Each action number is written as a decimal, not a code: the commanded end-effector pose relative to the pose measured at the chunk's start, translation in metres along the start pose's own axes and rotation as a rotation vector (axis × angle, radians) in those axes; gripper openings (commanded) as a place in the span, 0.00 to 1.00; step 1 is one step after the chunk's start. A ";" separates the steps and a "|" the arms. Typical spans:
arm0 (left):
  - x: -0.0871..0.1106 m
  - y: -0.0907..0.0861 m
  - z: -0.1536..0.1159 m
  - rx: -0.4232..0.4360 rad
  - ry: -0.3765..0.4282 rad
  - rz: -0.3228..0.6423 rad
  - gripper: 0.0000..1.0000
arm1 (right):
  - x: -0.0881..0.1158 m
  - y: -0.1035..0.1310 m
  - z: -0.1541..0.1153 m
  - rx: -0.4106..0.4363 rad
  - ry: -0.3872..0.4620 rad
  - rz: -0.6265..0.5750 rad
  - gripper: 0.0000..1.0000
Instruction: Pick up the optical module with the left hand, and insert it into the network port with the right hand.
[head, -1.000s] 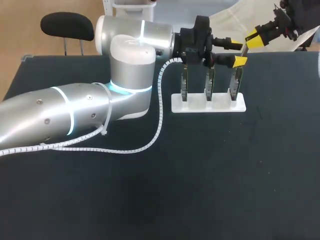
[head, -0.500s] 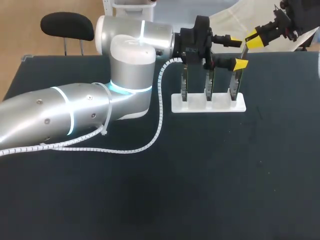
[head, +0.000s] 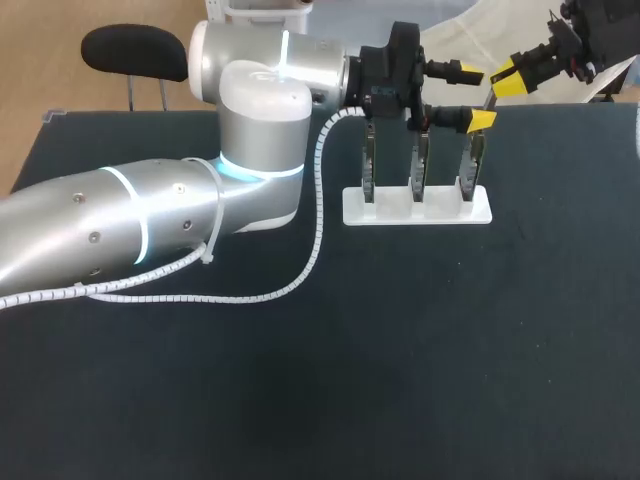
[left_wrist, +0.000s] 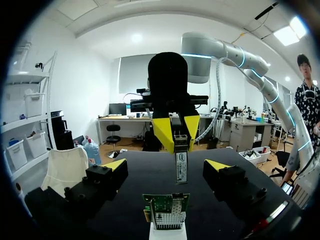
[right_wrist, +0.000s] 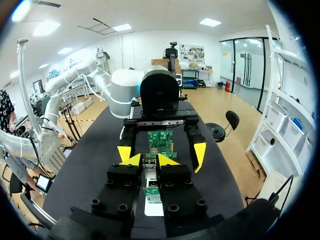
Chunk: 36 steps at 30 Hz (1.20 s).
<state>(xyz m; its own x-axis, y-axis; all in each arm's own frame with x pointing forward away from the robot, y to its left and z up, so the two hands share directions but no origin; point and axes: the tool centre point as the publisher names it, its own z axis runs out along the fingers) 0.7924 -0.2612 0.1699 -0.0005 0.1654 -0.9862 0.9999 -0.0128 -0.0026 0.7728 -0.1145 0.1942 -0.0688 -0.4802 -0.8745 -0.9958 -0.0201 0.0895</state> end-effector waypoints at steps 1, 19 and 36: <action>-0.006 -0.002 -0.006 -0.009 0.021 0.012 1.00 | 0.001 0.001 0.001 0.003 -0.001 -0.003 0.00; -0.001 -0.011 -0.019 0.029 0.171 -0.033 1.00 | 0.000 -0.002 -0.001 0.007 0.001 -0.007 0.00; 0.015 -0.017 -0.023 0.040 0.243 -0.109 1.00 | 0.000 -0.003 -0.001 0.002 0.009 -0.011 0.00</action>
<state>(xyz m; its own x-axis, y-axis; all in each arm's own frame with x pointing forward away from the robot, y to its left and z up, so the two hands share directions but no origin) 0.7729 -0.2358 0.1611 -0.0967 0.3958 -0.9132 0.9935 -0.0176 -0.1128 0.7750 -0.1160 0.1946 -0.0584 -0.4868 -0.8716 -0.9966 -0.0218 0.0789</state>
